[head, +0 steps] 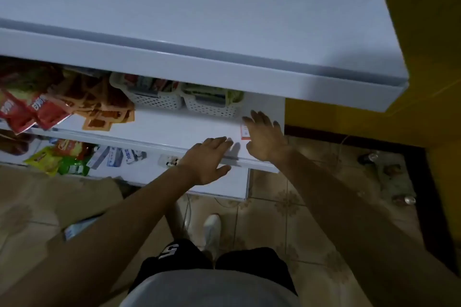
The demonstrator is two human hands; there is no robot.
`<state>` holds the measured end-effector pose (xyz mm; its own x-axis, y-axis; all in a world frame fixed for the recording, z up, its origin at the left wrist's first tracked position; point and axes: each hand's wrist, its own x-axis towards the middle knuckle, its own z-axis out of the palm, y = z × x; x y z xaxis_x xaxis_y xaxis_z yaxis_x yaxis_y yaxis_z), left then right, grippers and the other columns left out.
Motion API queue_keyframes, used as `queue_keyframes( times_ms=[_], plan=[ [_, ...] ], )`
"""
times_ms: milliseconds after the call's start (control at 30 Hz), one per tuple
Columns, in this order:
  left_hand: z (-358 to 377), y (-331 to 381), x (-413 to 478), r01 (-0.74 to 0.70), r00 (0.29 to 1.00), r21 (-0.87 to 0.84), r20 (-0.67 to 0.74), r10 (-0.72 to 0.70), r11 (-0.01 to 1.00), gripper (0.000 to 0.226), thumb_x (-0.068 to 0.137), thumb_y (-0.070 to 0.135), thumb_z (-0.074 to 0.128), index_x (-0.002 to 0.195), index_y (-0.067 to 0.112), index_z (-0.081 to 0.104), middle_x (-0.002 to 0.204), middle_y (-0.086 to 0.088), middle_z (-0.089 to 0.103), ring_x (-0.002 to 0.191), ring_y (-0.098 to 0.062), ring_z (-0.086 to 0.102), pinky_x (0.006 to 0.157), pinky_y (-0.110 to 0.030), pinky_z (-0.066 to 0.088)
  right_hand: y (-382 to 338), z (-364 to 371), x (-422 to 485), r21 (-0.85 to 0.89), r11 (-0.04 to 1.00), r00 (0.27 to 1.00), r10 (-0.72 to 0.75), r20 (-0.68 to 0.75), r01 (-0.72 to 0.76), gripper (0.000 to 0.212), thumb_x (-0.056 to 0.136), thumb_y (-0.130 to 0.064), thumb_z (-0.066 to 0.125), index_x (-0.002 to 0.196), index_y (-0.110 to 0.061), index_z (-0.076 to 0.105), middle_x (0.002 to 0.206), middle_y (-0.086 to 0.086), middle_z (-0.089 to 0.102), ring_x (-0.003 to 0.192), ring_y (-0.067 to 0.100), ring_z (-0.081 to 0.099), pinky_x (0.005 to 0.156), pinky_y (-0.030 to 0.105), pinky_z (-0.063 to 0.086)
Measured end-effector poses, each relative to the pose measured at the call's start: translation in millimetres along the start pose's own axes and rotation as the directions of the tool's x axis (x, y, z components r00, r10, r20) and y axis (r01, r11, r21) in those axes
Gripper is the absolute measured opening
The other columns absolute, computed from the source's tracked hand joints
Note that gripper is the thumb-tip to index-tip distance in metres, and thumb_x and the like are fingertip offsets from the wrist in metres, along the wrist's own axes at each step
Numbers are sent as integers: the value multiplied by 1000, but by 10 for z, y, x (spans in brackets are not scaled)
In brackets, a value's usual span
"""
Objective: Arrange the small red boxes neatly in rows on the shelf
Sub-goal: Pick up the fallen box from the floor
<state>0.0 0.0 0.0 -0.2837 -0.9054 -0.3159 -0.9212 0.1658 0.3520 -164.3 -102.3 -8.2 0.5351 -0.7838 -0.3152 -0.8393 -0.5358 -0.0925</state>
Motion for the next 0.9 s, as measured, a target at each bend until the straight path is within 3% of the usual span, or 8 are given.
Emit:
queue_keyframes(
  times_ms=[100,200,300,467,600,700,800,900],
  plan=[
    [44,11,47,17,1000,-17,5,-17,1000,67,93,44,45,148,17,17,155,-4,19,138,-24,24,110,-39,28,47,89,71,113,992,998,64,13,-65,66,85,-25,61,141,-21,26,145,8,30,135,29,23,103,55,33],
    [136,53,44,2,1000,-16,9,-2,1000,67,93,45,44,147,18,17,155,-3,19,138,-23,24,110,-38,29,24,227,38,110,990,993,98,-63,-91,62,84,-17,64,137,-21,32,131,10,44,120,28,38,93,43,44],
    [204,115,36,-6,1000,-13,4,7,1000,67,93,46,44,147,18,18,155,-3,21,138,-23,25,110,-39,30,2,298,-25,158,978,983,152,-102,-134,60,85,-23,63,137,-21,33,129,12,44,118,28,40,90,40,44],
    [227,207,69,-29,997,20,-69,30,999,70,92,44,48,148,18,15,155,-5,19,138,-23,24,109,-38,32,-4,371,-180,191,970,977,174,-124,-149,67,82,-8,64,139,-20,32,132,13,40,121,28,35,91,36,43],
    [191,323,152,-25,993,77,-111,33,997,77,90,40,53,149,17,9,157,-5,10,140,-24,21,110,-38,29,91,270,-471,164,962,953,245,-179,-217,73,81,-11,67,142,-21,28,137,10,36,122,27,33,93,34,39],
    [145,609,364,-146,982,113,-100,158,983,78,89,38,55,149,15,10,157,-6,10,141,-24,19,110,-37,27,242,155,-796,158,939,926,330,-181,-304,78,74,-15,74,140,-14,32,129,13,43,115,29,40,88,37,41],
    [81,1184,644,-329,936,150,-81,343,932,78,87,34,57,148,12,14,155,-9,16,139,-26,22,108,-38,29,593,5,-1309,172,880,827,474,-303,-442,75,55,-20,87,121,-7,54,104,15,57,91,30,56,65,34,47],
    [109,1929,772,-482,865,184,-56,499,857,80,87,36,56,148,11,12,155,-10,16,138,-27,22,105,-43,34,930,-115,-2087,86,815,771,572,-279,-573,58,87,-23,59,138,-12,33,130,13,43,114,30,43,80,35,37]
  ],
)
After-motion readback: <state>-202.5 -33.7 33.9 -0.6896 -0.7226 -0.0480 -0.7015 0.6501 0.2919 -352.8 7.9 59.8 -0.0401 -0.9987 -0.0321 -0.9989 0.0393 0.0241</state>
